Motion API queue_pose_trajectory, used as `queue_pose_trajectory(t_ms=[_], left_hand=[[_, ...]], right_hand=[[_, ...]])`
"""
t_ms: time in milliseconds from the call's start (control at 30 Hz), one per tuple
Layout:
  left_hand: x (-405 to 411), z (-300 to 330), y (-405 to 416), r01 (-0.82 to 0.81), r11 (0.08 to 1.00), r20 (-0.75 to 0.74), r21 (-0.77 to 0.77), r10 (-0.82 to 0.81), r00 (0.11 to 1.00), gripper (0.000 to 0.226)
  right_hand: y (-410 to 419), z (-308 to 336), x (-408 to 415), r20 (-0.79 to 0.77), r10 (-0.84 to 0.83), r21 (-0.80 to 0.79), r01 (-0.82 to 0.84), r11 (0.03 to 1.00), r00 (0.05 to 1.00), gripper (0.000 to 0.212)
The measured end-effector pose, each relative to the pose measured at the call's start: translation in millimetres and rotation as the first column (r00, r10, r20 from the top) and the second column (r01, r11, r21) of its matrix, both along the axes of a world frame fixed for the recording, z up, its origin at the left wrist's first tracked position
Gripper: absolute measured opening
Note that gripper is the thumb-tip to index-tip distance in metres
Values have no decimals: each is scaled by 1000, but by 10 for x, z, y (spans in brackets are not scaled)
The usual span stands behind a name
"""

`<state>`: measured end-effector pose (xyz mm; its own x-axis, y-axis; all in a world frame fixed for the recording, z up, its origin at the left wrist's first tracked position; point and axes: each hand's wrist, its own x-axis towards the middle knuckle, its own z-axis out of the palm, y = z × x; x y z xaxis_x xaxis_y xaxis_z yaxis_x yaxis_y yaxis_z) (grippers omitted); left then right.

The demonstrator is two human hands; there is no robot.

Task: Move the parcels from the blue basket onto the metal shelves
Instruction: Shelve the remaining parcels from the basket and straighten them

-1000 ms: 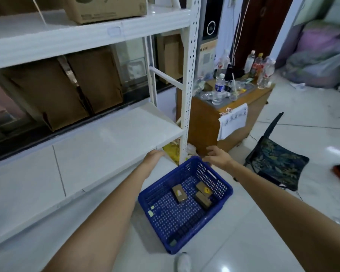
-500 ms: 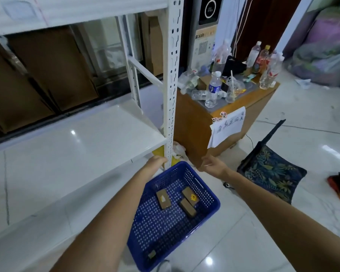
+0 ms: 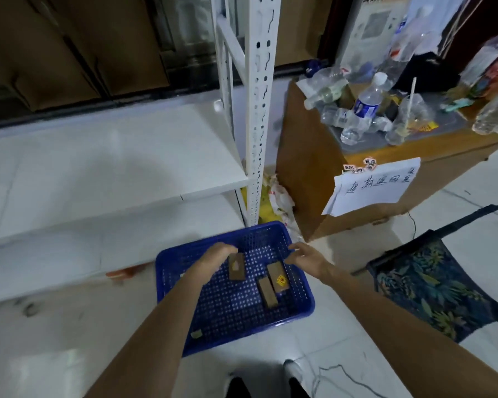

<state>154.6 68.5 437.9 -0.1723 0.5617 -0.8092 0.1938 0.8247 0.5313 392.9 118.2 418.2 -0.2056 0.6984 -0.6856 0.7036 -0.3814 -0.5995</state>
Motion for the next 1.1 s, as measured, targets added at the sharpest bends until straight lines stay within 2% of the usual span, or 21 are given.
queue_pose_trajectory(t_ms=[67,133,233,300,400,433,467,567,600,633,767,933,1033,1100], left_hand=[[123,-325,-94,13,999,6,-50,-12,1000,26],[239,-670,-171,2,996,16,-84,0,1000,43],[386,-1330,-188,1,995,37,-98,2,999,58],[462,-1805,-154,-24,993,55,-115,30,998,60],[549,-2588,-72,-19,995,30,-98,22,999,15],[565,-2924,-39,-25,996,22,-89,27,999,16],[579,-3194,-27,-23,997,42,-73,26,999,5],[603,-3989,37,9,997,47,-73,-5,999,13],[596,-4274,84,41,997,34,-61,-39,999,33],[593,-4523,118,46,997,15,-60,-46,999,43],[574,-5456,349,67,996,-35,-57,-70,997,41],[559,-6246,683,227,973,-108,45,-221,969,25],[595,-6397,736,338,938,-106,73,-329,938,32],[638,-6429,726,429,902,-59,43,-427,903,25]], right_hand=[[-47,-301,114,18,13,-36,-13,999,1000,32],[-66,-675,208,14,9,-47,-8,999,1000,22],[-11,-1299,269,27,17,-37,-16,999,999,21],[60,-1750,261,46,30,-28,-28,999,999,22],[200,-2520,210,74,99,-1,-99,995,992,23],[242,-2773,186,73,122,0,-123,992,990,24],[279,-3024,156,69,139,-4,-139,990,988,26],[361,-3739,46,71,183,1,-184,983,981,34],[384,-3962,-2,75,200,2,-200,980,977,36],[414,-4184,-60,86,216,-8,-216,976,973,40],[511,-4987,-318,199,320,-160,-292,943,926,55],[555,-5566,-370,357,342,-457,-157,876,870,75],[634,-5796,-276,326,272,-509,-74,858,905,69],[646,-5881,-255,281,206,-565,-12,825,937,75]])
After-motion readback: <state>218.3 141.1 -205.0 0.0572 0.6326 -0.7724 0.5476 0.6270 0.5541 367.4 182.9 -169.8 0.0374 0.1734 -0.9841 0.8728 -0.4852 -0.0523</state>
